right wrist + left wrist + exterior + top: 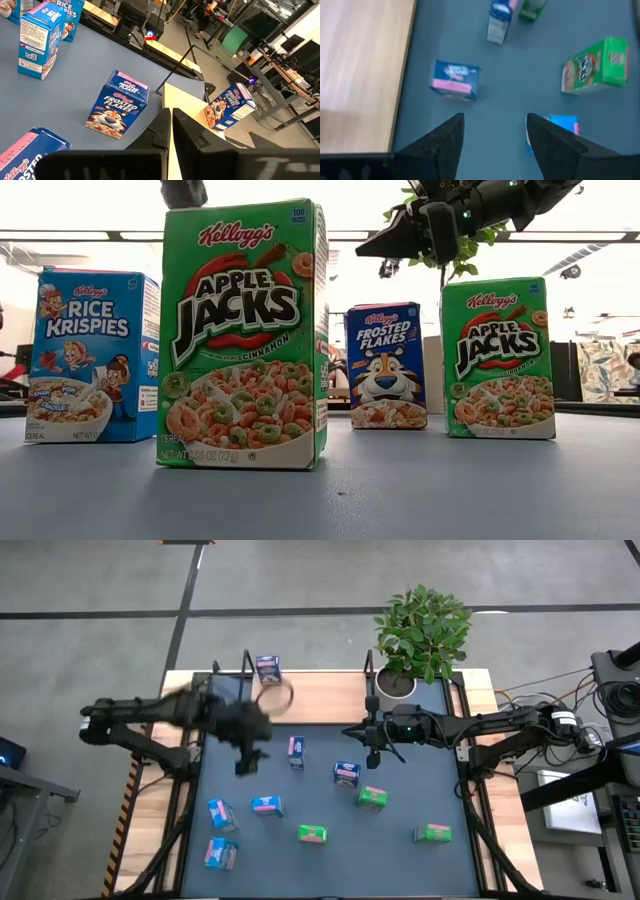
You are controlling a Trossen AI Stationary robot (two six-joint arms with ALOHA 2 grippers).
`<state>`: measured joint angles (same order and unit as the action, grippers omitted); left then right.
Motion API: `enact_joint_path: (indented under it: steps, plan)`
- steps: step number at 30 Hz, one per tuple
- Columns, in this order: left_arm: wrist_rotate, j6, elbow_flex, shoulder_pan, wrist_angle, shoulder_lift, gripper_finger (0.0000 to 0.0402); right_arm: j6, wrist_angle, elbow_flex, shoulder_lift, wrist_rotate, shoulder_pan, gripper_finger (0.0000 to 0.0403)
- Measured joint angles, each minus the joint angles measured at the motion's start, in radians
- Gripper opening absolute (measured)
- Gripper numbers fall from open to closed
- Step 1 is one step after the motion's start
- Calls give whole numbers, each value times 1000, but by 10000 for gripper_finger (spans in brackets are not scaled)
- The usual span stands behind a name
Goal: Stack cereal on shelf
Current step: Put the top right light blue cereal box on the shelf
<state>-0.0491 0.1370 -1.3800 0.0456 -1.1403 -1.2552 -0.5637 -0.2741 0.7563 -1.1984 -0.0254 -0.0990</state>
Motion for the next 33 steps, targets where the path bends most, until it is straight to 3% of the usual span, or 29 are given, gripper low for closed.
enact_joint_path:
  steps: [6, 11, 22, 33]
  plan:
    - [-156, 284, 55, 289, 10, -26, 239, 12, 0, 0, 0, 0, 0, 9]
    - [-204, 411, 115, 417, 46, -93, 270, 15, 0, 0, 0, 1, 0, 9]
    - [-206, 467, 152, 472, 102, -222, 279, 21, 0, 1, 0, 3, 0, 9]
    - [-198, 485, 241, 473, 175, -237, 272, 21, 0, 1, 0, 3, 0, 9]
